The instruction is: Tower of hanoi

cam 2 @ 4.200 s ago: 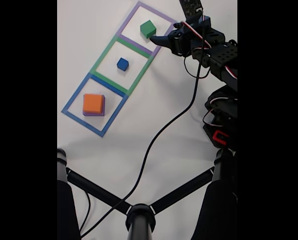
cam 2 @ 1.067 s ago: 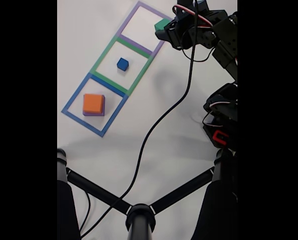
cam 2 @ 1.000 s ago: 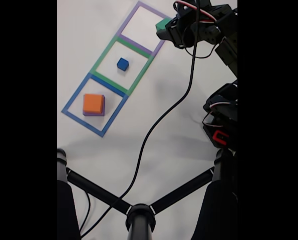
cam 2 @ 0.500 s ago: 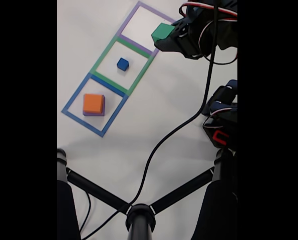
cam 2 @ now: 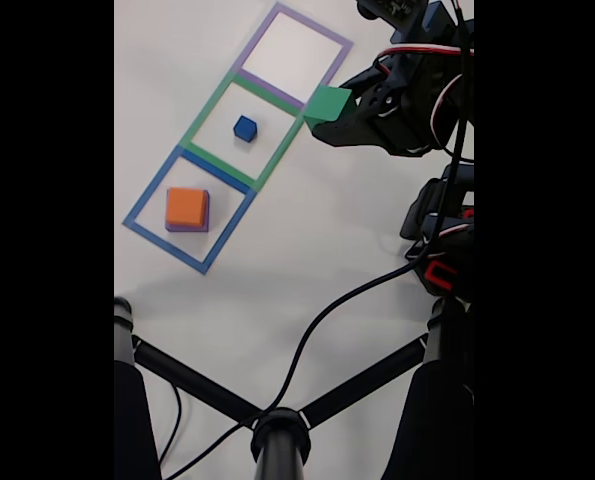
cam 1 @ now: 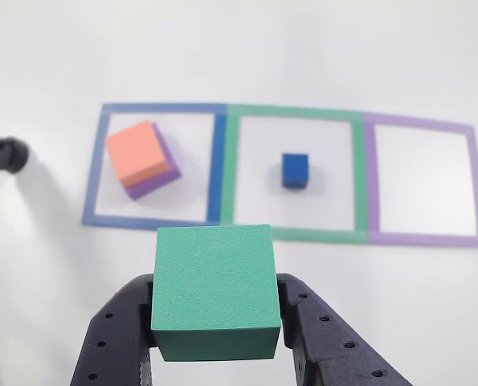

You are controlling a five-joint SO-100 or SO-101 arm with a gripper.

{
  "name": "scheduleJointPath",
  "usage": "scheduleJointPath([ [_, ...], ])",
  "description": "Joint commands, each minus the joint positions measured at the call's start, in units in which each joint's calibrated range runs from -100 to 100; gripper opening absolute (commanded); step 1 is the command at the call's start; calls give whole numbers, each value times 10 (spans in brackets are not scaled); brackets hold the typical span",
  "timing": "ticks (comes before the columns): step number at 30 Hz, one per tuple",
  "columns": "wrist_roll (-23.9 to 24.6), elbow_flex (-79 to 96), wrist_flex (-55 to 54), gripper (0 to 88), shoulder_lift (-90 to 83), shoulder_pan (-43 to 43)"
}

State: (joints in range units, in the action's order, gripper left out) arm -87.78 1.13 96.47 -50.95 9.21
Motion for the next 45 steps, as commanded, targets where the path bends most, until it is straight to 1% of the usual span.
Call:
scheduleJointPath([
  [1,1,-16,-6,24,-8,41],
  [4,-16,31,-46,25,-15,58],
  [5,-30,62,-74,26,-19,62],
  [7,-41,129,-145,27,-27,67],
  [10,-96,237,-253,27,-32,68],
  [11,-122,283,-301,28,-35,68],
  [15,-122,439,-483,27,-36,65],
  [20,-122,593,-713,26,-3,68],
  [22,-122,642,-806,26,21,73],
  [26,-122,706,-944,27,67,88],
  [31,-122,732,-1059,28,138,106],
  [37,-122,722,-1181,27,250,115],
  [45,-122,688,-1262,27,353,127],
])
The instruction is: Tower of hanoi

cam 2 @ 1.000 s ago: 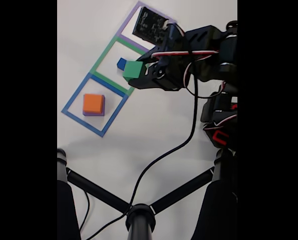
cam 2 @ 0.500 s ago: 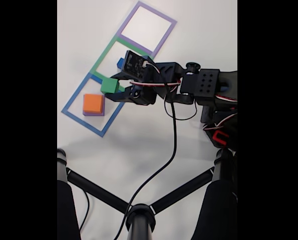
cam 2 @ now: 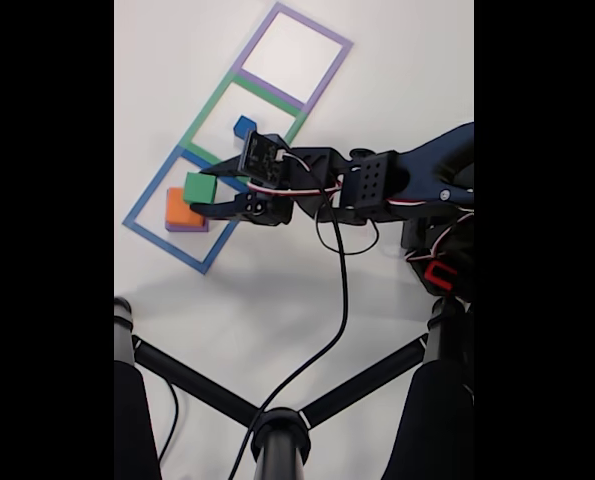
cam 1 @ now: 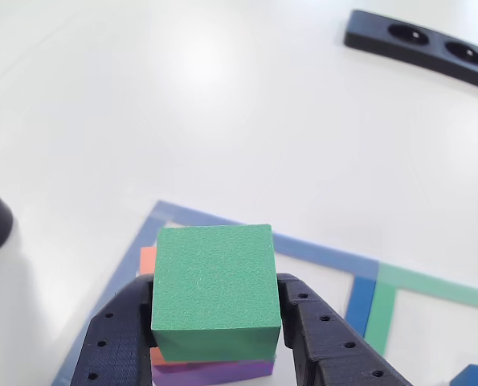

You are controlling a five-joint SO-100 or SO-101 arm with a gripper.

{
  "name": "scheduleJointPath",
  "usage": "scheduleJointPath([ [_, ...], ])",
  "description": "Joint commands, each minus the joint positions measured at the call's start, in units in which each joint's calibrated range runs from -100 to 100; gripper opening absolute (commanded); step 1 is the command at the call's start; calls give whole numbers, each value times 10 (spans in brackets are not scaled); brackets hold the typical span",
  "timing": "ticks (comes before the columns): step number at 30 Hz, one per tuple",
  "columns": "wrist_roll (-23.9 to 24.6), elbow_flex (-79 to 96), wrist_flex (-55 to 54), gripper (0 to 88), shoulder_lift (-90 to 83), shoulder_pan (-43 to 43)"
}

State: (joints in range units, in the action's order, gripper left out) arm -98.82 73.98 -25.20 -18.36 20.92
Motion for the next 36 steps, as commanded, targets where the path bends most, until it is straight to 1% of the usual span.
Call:
scheduleJointPath([
  [1,-12,-47,-53,27,38,11],
  [12,-12,-99,-93,28,124,9],
  [28,-12,-96,-121,33,158,19],
  [34,-12,-97,-138,44,176,19],
  [36,-12,-98,-141,66,180,18],
])
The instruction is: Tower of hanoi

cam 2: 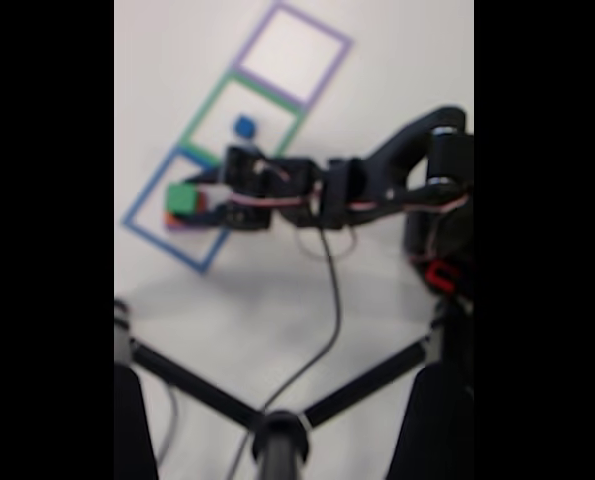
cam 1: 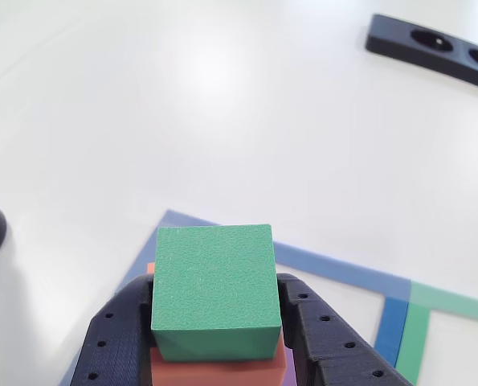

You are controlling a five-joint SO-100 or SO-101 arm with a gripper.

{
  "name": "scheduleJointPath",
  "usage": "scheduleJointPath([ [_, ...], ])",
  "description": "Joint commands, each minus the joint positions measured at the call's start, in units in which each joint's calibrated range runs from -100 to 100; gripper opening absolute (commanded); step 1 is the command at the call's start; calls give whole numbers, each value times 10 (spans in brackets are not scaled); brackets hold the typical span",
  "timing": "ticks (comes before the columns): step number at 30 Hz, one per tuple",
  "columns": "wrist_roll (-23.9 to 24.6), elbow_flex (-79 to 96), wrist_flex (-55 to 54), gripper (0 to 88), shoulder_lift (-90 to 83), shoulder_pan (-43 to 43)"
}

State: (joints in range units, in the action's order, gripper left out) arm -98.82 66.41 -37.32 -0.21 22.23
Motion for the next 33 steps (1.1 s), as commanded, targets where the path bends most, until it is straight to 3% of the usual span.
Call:
scheduleJointPath([
  [1,-12,-24,-21,77,0,5],
  [8,-12,-33,-34,148,15,5],
  [24,-12,-23,-37,202,-32,2],
  [29,-12,-35,32,171,-113,3],
  [33,-12,-73,159,106,-190,-4],
])
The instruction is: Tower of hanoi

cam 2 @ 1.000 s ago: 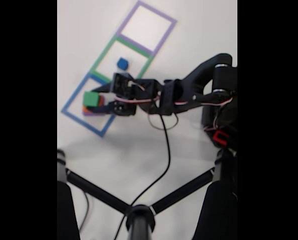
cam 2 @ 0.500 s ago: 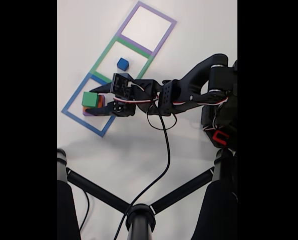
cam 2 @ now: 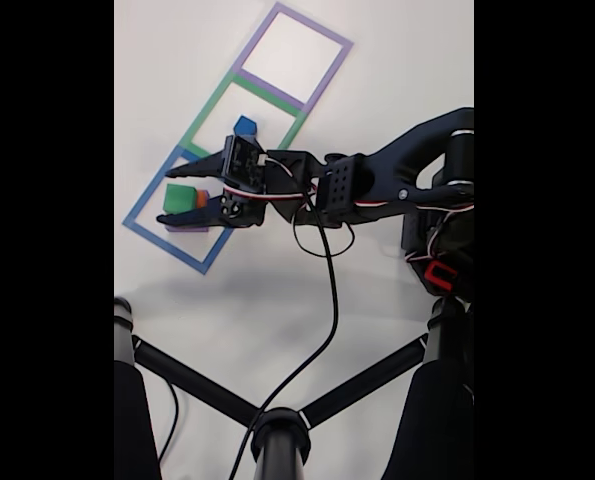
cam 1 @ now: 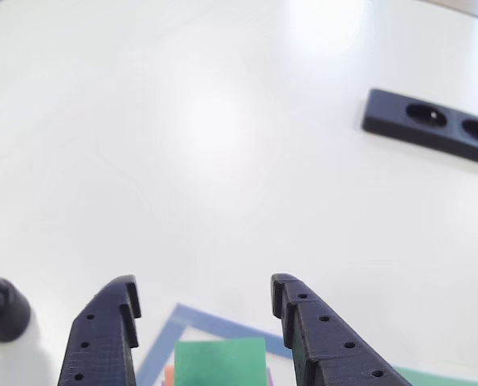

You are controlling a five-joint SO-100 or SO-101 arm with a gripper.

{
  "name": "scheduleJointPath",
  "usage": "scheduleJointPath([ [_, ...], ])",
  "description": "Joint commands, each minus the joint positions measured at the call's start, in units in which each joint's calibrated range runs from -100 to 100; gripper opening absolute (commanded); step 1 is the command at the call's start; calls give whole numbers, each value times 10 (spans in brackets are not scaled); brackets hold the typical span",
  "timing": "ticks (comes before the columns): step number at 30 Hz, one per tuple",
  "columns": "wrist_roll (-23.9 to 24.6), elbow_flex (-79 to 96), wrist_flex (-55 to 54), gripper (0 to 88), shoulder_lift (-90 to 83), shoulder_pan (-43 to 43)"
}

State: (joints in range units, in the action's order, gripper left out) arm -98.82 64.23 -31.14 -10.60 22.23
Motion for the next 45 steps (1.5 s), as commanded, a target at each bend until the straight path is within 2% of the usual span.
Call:
scheduleJointPath([
  [1,-12,-67,147,85,-109,-7],
  [6,-12,-156,429,2,-211,-31],
  [9,-12,-168,535,1,-267,-50],
  [13,-12,-248,732,1,-322,-72],
  [19,102,-475,1026,1,-334,-95],
  [23,196,-705,1209,1,-273,-115],
  [25,216,-814,1278,1,-235,-127],
  [28,233,-898,1309,1,-213,-145],
  [37,174,-910,1309,1,-211,-158],
  [42,141,-806,1277,24,-252,-169],
  [45,102,-693,1233,30,-296,-188],
])
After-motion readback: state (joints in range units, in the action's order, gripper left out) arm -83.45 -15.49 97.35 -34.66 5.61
